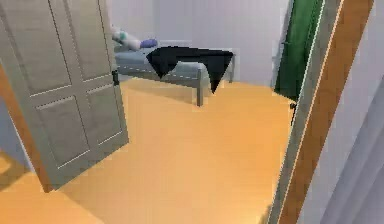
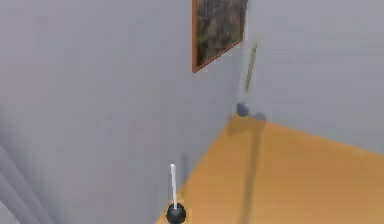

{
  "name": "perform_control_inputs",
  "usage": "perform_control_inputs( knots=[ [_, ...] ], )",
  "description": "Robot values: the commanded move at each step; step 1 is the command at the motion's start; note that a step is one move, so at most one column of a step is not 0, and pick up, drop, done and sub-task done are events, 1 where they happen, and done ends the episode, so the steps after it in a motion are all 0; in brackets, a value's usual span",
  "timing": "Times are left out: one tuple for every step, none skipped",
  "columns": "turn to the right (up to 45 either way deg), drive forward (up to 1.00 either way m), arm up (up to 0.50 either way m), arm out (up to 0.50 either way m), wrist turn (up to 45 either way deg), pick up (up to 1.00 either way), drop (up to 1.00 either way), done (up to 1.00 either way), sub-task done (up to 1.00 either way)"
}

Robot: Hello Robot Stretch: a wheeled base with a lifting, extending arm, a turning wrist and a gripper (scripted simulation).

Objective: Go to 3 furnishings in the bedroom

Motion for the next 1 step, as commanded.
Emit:
perform_control_inputs(
  knots=[
    [-45.0, 0.00, 0.00, 0.00, 0.0, 0.00, 0.00, 0.00, 0.00]
  ],
)
